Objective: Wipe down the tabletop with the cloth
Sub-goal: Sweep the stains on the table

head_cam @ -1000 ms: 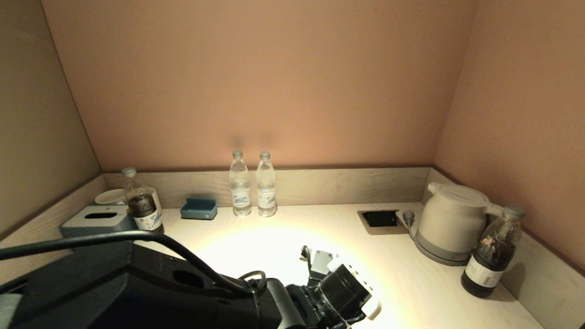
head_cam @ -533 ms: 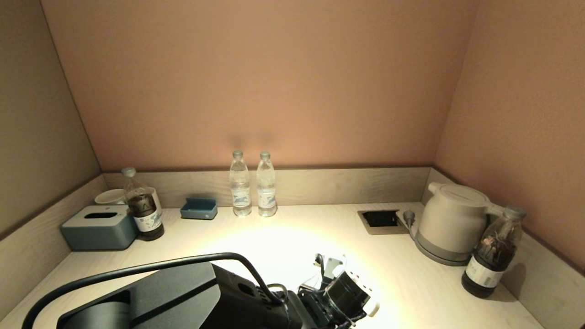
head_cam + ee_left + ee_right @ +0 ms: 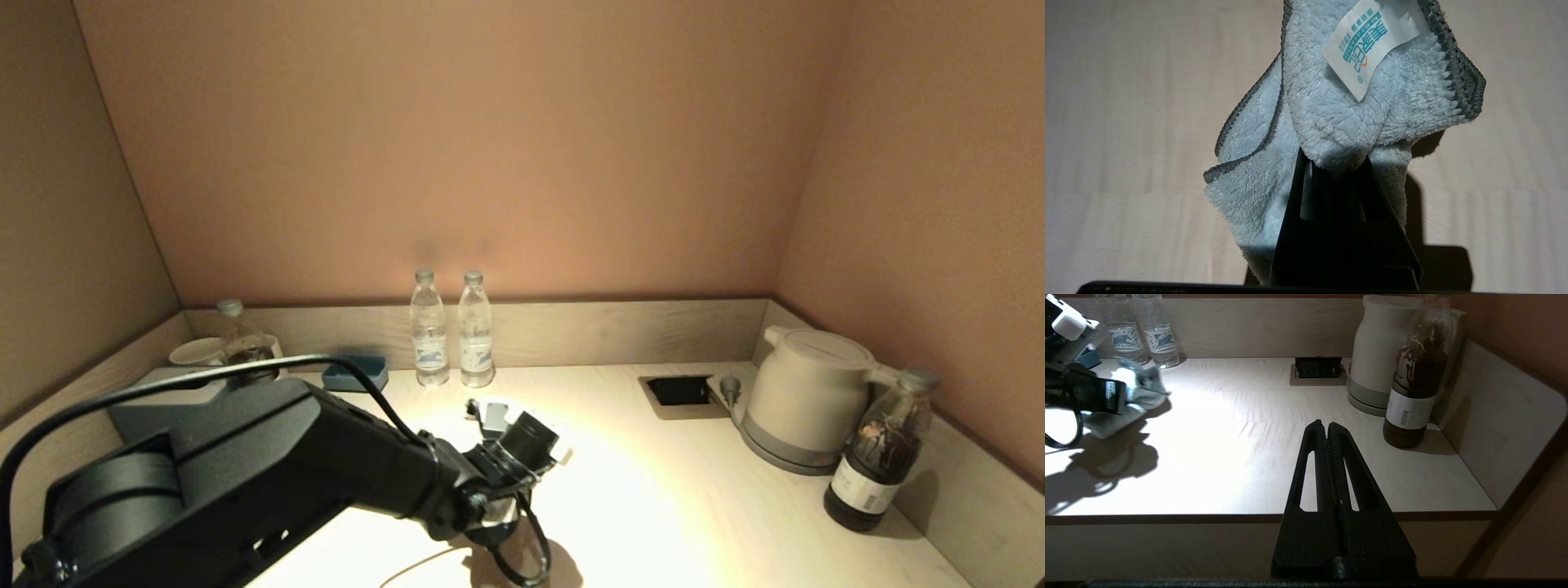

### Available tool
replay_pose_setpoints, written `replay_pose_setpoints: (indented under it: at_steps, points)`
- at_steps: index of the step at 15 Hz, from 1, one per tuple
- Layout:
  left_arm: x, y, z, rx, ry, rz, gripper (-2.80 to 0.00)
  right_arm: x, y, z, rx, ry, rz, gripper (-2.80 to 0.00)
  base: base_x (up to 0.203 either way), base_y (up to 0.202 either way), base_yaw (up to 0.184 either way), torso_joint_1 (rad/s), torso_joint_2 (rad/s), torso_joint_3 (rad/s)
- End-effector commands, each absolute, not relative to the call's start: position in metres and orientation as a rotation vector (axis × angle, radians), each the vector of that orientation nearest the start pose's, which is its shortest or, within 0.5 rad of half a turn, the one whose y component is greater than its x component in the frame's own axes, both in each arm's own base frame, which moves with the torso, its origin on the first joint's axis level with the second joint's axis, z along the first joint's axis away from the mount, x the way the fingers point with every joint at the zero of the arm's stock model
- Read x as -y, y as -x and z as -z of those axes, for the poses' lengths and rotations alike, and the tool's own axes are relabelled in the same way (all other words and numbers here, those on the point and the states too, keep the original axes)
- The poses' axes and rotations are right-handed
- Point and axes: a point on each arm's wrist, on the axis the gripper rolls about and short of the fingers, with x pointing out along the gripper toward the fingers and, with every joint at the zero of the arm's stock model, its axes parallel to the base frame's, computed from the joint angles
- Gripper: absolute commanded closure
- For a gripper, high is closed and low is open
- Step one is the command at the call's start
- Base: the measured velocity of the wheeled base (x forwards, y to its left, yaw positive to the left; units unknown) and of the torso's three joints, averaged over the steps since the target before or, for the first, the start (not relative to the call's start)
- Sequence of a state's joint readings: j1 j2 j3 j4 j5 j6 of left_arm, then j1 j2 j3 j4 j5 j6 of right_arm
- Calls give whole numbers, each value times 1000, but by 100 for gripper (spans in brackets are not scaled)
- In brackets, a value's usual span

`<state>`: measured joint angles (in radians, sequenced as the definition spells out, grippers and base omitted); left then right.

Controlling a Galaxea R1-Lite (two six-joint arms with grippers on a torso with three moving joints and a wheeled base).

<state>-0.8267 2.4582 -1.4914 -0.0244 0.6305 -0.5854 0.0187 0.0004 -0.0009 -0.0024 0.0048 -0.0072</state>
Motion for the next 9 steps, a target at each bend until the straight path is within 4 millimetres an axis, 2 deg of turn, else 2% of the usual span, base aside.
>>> replay_pose_setpoints:
  at_steps: [1, 4, 5, 7, 8, 9]
  points:
    - [294, -326, -21, -723, -23, -116, 0, 0, 23, -76, 2, 8, -25, 0, 0, 0, 0, 0, 0, 0]
    - [293, -326, -21, -724, -23, -122, 0, 0, 23, -76, 2, 8, -25, 0, 0, 0, 0, 0, 0, 0]
    - [282, -330, -14, -740, -22, -160, 0, 0, 23, -76, 2, 8, -25, 0, 0, 0, 0, 0, 0, 0]
    - [231, -348, 4, -794, -13, -311, 0, 0, 23, -76, 2, 8, -25, 0, 0, 0, 0, 0, 0, 0]
    - [214, -352, 10, -814, -8, -363, 0, 0, 23, -76, 2, 8, -25, 0, 0, 0, 0, 0, 0, 0]
    - [211, -352, 11, -818, -6, -374, 0, 0, 23, -76, 3, 8, -26, 0, 0, 0, 0, 0, 0, 0]
